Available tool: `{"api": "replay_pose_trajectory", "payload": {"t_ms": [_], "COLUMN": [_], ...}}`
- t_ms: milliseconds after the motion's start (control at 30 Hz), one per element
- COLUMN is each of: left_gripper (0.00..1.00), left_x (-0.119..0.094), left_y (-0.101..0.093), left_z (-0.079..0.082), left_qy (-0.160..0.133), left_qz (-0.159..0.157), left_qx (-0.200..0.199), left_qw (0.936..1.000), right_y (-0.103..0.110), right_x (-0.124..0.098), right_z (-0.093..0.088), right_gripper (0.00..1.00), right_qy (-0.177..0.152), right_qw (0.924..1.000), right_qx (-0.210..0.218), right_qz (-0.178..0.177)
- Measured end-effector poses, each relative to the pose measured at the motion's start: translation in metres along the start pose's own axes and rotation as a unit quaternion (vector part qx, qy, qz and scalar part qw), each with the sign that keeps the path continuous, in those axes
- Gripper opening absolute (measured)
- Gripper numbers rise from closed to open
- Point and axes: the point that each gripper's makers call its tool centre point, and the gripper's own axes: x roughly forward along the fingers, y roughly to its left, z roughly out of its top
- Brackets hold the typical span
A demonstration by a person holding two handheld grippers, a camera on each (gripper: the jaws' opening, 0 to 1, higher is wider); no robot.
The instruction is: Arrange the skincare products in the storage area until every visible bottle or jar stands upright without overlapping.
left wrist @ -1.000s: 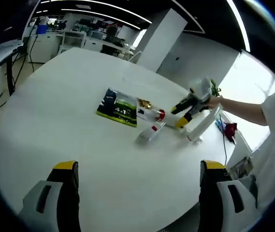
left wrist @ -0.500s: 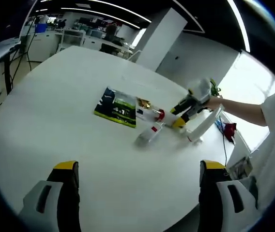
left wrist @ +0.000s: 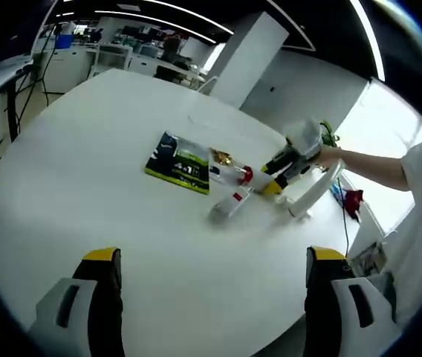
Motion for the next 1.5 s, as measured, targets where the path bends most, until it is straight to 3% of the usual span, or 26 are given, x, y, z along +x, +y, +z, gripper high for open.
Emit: {"api": "replay_pose_trajectory", "payload": {"t_ms": [500,867,1067,1500], "left_gripper": [0.96,0.95,0.95,0.95], "left_x": [-0.008,-0.008,-0.008,-0.016], "left_y": [-0.001,-0.014,-0.023,-0.021], "left_z": [0.006,0.015,0.021,0.015], "left_qy": [-0.008,-0.014,-0.02,-0.019], "left_qz": [0.001,-0.012,-0.021,-0.016], "left_qx": [0.007,0.019,0.03,0.027], "left_qw": [0.9999,0.9997,0.9991,0.9993], "right_y": [0.0,-0.01,-0.008,-0.006], "right_x": [-0.006,-0.043,-0.05,-0.03], "right_z": [0.0,0.0,-0.015,-0.046], "right_gripper": [0.27,0.26,0.26,0.27], "right_qy": [-0.061,-0.087,-0.066,-0.001], "right_qw": [0.9972,0.9928,0.9946,0.998], "right_qx": [0.036,0.059,0.054,0.048], "right_qz": [-0.022,-0.057,-0.06,-0.042]}}
